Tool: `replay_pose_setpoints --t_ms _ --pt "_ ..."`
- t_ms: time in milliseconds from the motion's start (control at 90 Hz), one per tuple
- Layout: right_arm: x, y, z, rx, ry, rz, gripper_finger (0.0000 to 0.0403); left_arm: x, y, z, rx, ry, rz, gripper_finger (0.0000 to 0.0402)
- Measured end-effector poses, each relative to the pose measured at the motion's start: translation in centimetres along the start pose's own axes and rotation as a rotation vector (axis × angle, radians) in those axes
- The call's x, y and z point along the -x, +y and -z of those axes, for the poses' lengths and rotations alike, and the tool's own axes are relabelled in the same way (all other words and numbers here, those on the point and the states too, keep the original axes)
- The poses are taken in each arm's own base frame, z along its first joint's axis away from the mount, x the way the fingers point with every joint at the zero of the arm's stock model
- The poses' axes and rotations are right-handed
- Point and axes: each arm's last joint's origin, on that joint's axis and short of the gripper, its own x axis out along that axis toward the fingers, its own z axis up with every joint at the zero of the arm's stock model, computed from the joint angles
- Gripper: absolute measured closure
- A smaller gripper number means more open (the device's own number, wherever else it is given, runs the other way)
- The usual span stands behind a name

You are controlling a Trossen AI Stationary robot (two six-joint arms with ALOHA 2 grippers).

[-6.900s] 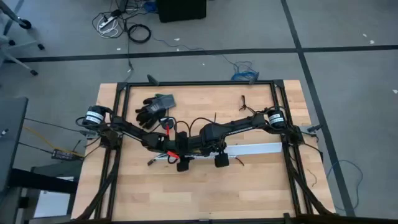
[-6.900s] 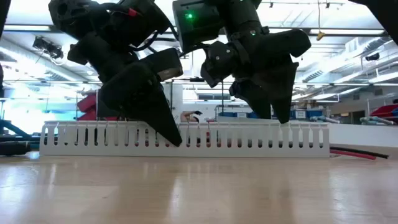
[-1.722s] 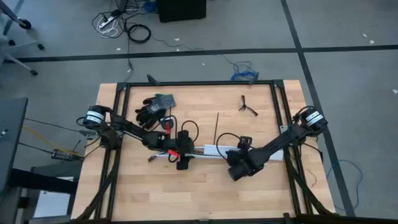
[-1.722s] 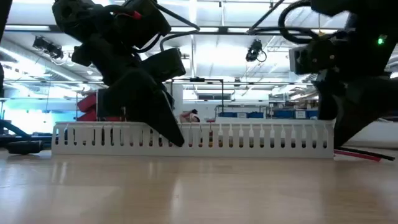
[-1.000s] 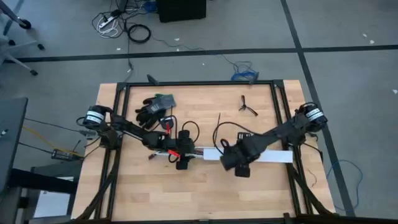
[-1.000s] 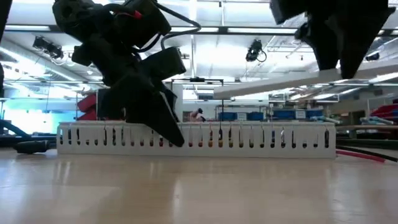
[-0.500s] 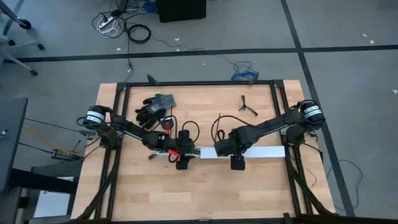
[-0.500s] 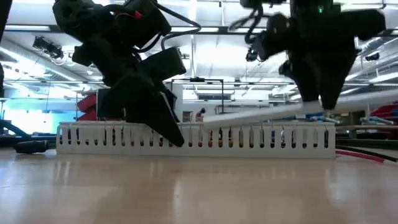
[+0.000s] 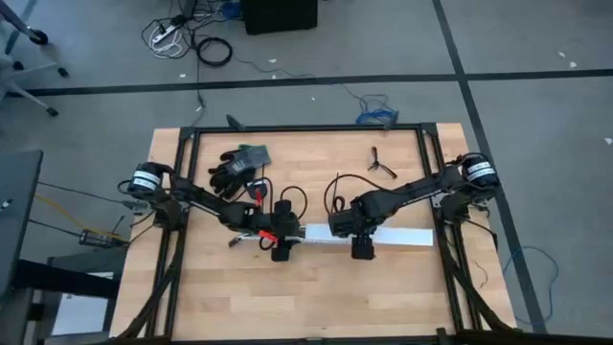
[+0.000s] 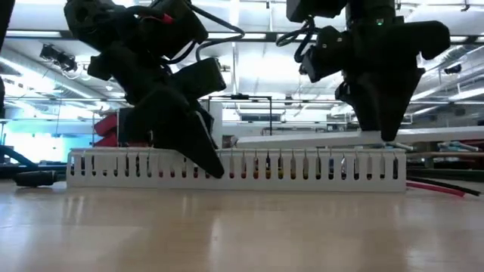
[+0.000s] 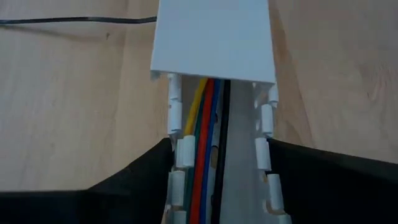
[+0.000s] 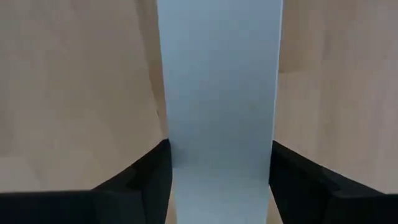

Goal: Ziptie cables
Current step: Close the white cable duct cover

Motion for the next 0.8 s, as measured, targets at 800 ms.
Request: replay_pose_setpoints --t_ms 800 --pt "-1.6 -1.8 0.3 0.0 0.026 -0.054 0.0189 0.0 0.0 0.0 -0.011 0.001 0.001 0.0174"
